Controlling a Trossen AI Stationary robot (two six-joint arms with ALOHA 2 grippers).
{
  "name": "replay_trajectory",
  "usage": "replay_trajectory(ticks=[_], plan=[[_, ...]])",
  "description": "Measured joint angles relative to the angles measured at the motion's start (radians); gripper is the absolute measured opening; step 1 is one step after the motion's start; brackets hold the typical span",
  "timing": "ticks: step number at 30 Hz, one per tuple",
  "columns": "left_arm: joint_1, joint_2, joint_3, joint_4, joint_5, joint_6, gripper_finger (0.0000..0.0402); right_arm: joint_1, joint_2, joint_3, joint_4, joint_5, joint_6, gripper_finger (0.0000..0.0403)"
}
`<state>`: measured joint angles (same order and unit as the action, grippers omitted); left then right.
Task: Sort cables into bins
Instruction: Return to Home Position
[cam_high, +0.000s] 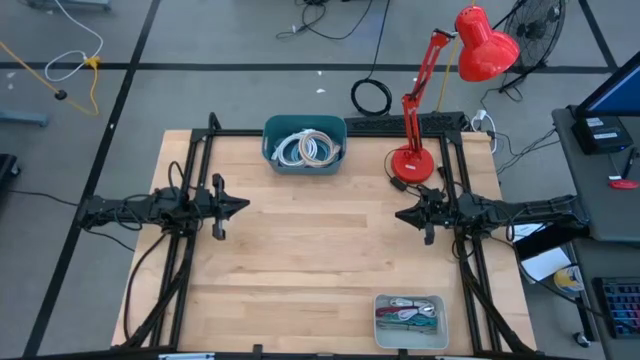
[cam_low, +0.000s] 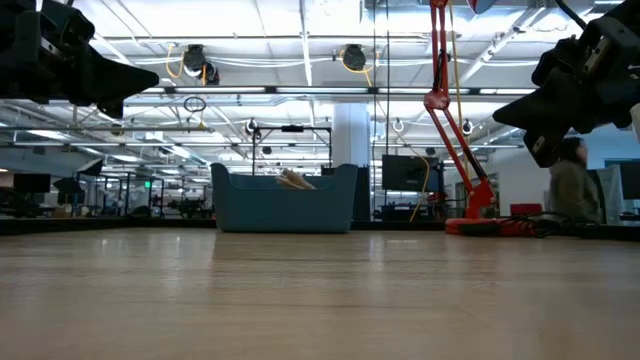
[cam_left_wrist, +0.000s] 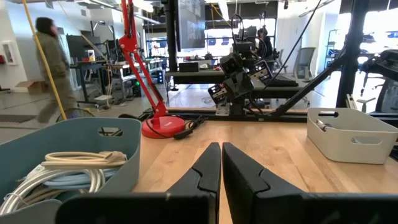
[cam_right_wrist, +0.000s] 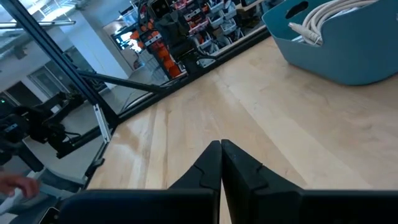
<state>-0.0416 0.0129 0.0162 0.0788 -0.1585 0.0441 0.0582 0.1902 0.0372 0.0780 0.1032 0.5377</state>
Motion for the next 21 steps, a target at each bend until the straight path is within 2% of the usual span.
replay_trajectory(ticks=[6,13,21], plan=[[0.000,0.000,0.000,0.000,0.000,0.000,0.0021,0.000,0.000,0.000,0.000,0.000,-0.023,0.0000],[0.000,0.000,0.000,0.000,0.000,0.000,0.0021,0.000,0.000,0.000,0.000,0.001,-0.249,0.0000],[0.000,0.000,0.000,0.000,0.000,0.000,0.0021,0.000,0.000,0.000,0.000,0.001,-0.351,0.0000]])
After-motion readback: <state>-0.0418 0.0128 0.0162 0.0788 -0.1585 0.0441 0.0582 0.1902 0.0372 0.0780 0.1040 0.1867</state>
